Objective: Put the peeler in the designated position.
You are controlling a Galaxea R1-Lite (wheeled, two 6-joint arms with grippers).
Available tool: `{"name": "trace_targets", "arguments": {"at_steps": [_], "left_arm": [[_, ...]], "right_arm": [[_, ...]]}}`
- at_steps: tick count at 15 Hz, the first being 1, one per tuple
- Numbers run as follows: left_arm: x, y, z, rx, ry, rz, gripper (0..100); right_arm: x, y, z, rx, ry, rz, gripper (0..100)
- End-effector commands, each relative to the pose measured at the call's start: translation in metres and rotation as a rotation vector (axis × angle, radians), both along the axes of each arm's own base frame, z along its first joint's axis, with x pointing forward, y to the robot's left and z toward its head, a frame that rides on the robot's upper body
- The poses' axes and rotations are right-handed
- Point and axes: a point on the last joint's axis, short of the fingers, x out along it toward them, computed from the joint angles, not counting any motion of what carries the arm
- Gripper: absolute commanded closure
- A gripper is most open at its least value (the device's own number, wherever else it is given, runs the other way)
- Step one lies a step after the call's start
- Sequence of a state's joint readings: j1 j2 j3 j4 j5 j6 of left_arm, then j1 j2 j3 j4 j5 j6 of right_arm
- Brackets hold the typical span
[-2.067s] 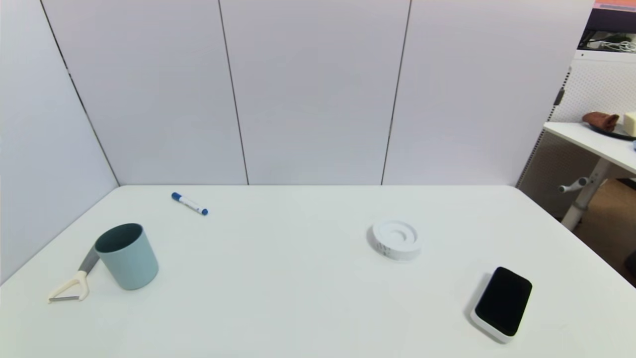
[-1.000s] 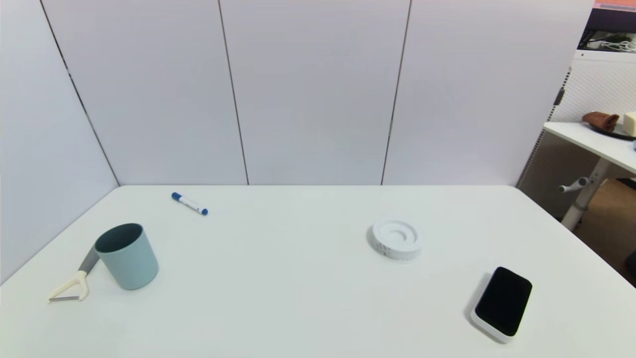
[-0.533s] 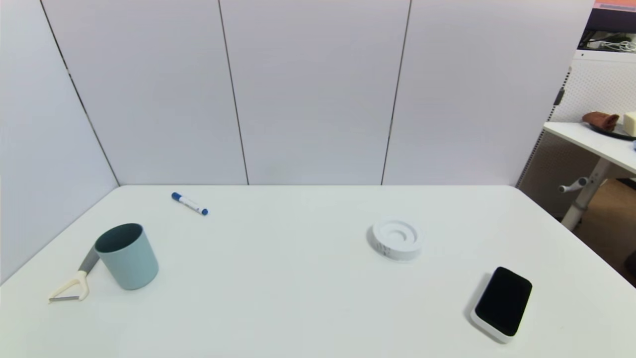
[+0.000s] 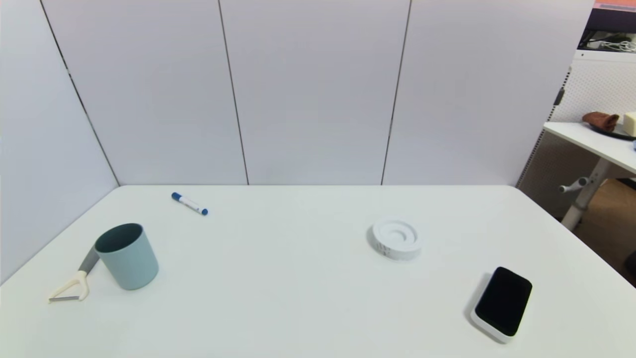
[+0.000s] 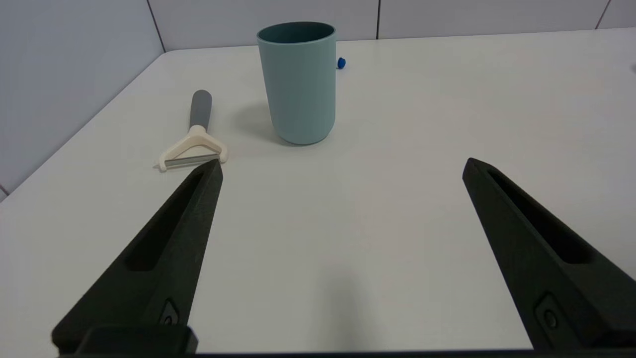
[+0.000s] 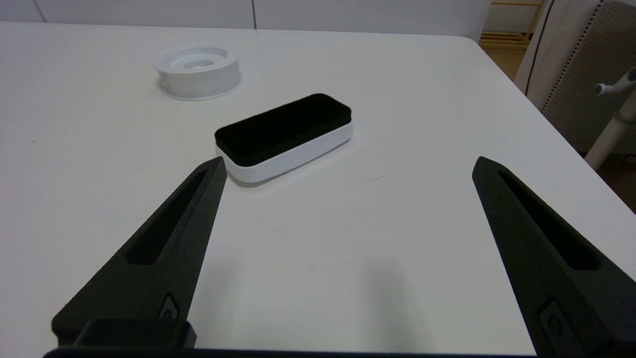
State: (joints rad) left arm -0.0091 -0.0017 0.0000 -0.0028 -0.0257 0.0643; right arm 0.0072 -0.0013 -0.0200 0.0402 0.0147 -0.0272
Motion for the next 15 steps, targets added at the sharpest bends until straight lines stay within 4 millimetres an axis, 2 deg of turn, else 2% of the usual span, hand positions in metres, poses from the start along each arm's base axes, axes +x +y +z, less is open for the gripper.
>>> {"name": "trace_targets", "arguments": {"at_steps": [1, 15], "left_arm": [[0.0001, 0.0000, 0.0001, 0.000, 0.001, 0.000, 0], [0.0001, 0.0000, 0.0001, 0.000, 0.001, 0.000, 0]], "right_arm": [[0.0000, 0.0000, 0.0000, 0.000, -0.001, 0.001, 0], [0.0000, 0.0000, -0.0001, -0.007, 0.001, 0.001, 0]]}}
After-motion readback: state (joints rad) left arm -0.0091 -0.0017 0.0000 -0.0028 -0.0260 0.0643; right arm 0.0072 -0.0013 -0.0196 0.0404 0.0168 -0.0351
